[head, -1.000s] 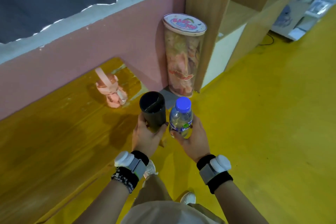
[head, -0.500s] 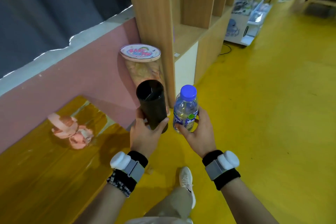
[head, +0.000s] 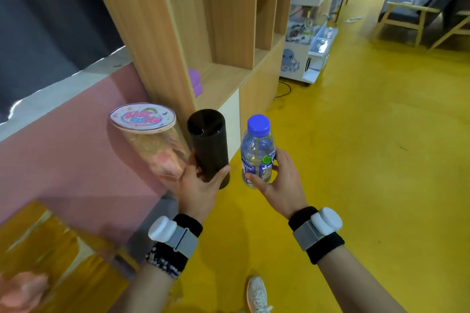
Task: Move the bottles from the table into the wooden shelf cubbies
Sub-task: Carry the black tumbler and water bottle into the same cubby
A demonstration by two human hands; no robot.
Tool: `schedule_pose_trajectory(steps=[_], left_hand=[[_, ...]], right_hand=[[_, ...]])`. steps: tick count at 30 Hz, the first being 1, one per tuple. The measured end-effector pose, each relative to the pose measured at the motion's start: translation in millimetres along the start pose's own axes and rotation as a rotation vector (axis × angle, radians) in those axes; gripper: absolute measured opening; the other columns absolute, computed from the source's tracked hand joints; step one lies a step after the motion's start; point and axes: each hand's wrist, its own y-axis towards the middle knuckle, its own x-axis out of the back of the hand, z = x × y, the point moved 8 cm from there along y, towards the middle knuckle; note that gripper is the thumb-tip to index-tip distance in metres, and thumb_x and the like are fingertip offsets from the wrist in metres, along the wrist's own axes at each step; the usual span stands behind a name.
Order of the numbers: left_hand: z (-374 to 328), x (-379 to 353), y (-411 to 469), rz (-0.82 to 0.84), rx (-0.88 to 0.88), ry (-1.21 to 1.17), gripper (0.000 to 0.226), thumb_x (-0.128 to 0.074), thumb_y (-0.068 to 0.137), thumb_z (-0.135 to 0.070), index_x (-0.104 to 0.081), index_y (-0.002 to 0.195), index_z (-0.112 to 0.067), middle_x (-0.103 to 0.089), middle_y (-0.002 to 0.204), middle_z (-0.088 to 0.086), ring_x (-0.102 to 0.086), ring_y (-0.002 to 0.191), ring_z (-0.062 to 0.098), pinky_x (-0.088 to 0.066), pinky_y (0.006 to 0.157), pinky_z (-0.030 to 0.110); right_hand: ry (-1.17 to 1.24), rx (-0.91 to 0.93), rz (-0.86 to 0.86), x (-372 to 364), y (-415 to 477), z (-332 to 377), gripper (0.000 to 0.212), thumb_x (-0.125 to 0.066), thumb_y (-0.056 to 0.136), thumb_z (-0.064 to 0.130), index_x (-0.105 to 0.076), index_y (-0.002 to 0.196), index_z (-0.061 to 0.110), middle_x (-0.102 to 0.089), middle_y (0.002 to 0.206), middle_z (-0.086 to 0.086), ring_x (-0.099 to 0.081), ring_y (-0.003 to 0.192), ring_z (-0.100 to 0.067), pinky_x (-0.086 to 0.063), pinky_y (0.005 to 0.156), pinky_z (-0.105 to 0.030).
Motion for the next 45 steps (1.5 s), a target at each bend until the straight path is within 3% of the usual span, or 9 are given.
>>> schedule_pose_trajectory(steps=[5, 8, 10, 12, 15, 24, 31, 40, 45], left_hand=[[-19, -45, 50, -0.004, -0.015, 0.024, 0.075, -0.082, 0.059, -0.067, -0.053, 0.125, -0.046, -0.072, 0.113, -0.008, -0.069, 0.109, 0.016, -0.06, 0.09, 0.05], [-40, -76, 80, 0.003, -0.053, 0.03, 0.075, -0.085, 0.069, -0.054, -0.052, 0.135, -0.039, -0.07, 0.115, -0.01, -0.067, 0.109, 0.014, -0.058, 0.094, 0.046], [-53, -97, 99, 0.01, -0.058, 0.017, 0.073, -0.086, 0.076, -0.041, -0.05, 0.139, -0.035, -0.068, 0.114, -0.015, -0.062, 0.106, 0.0, -0.054, 0.096, 0.034], [-63, -111, 114, -0.001, -0.068, -0.003, 0.072, -0.087, 0.076, -0.034, -0.052, 0.139, -0.034, -0.065, 0.109, -0.021, -0.056, 0.098, -0.016, -0.048, 0.087, 0.018], [-76, -134, 133, -0.001, -0.086, 0.006, 0.07, -0.087, 0.077, -0.03, -0.053, 0.139, -0.031, -0.065, 0.11, -0.02, -0.053, 0.095, -0.019, -0.039, 0.078, 0.007], [-120, -241, 206, -0.095, -0.097, 0.078, 0.066, -0.087, 0.076, -0.038, -0.052, 0.132, -0.036, -0.061, 0.106, -0.028, -0.057, 0.105, 0.003, -0.042, 0.09, 0.023], [-169, -315, 250, -0.188, -0.089, 0.063, 0.078, -0.088, 0.076, -0.037, -0.049, 0.143, -0.027, -0.067, 0.126, -0.011, -0.058, 0.118, 0.01, -0.047, 0.098, 0.028], [-214, -372, 309, -0.305, -0.086, 0.064, 0.077, -0.089, 0.074, -0.039, -0.051, 0.14, -0.027, -0.064, 0.117, -0.02, -0.057, 0.116, 0.007, -0.048, 0.1, 0.029], [-221, -400, 374, -0.313, -0.076, 0.053, 0.069, -0.091, 0.072, -0.036, -0.056, 0.132, -0.029, -0.067, 0.11, -0.024, -0.063, 0.111, 0.006, -0.05, 0.096, 0.025]], right_hand=[[-0.016, -0.008, -0.004, 23, 62, -19, 0.079, -0.078, 0.079, 0.048, -0.044, 0.143, 0.017, -0.054, 0.129, 0.001, -0.054, 0.116, -0.011, -0.054, 0.094, -0.036], [-0.033, -0.006, -0.019, 39, 101, -34, 0.079, -0.078, 0.08, 0.049, -0.044, 0.143, 0.018, -0.055, 0.128, 0.002, -0.053, 0.116, -0.01, -0.055, 0.094, -0.036], [-0.041, -0.021, -0.029, 50, 127, -46, 0.079, -0.078, 0.08, 0.049, -0.044, 0.143, 0.018, -0.055, 0.128, 0.002, -0.053, 0.116, -0.01, -0.055, 0.093, -0.035], [-0.049, -0.011, -0.038, 58, 143, -54, 0.079, -0.078, 0.08, 0.049, -0.044, 0.144, 0.018, -0.055, 0.128, 0.002, -0.053, 0.116, -0.01, -0.054, 0.094, -0.035], [-0.049, -0.017, -0.044, 70, 168, -68, 0.08, -0.079, 0.08, 0.048, -0.043, 0.145, 0.017, -0.054, 0.129, 0.002, -0.052, 0.116, -0.009, -0.054, 0.094, -0.034], [0.025, 0.017, 0.026, 122, 291, -152, 0.077, -0.081, 0.078, 0.043, -0.046, 0.142, 0.017, -0.056, 0.127, 0.001, -0.053, 0.113, -0.009, -0.053, 0.092, -0.03], [0.052, 0.072, 0.109, 166, 387, -191, 0.076, -0.082, 0.077, 0.042, -0.047, 0.14, 0.019, -0.056, 0.124, 0.003, -0.054, 0.11, -0.008, -0.051, 0.088, -0.022], [0.104, 0.127, 0.152, 197, 494, -223, 0.073, -0.085, 0.075, 0.037, -0.05, 0.136, 0.02, -0.058, 0.12, 0.007, -0.054, 0.105, 0.004, -0.046, 0.081, -0.005], [0.112, 0.123, 0.17, 186, 567, -249, 0.075, -0.084, 0.075, 0.04, -0.049, 0.138, 0.02, -0.058, 0.122, 0.009, -0.054, 0.107, 0.006, -0.047, 0.079, -0.006]])
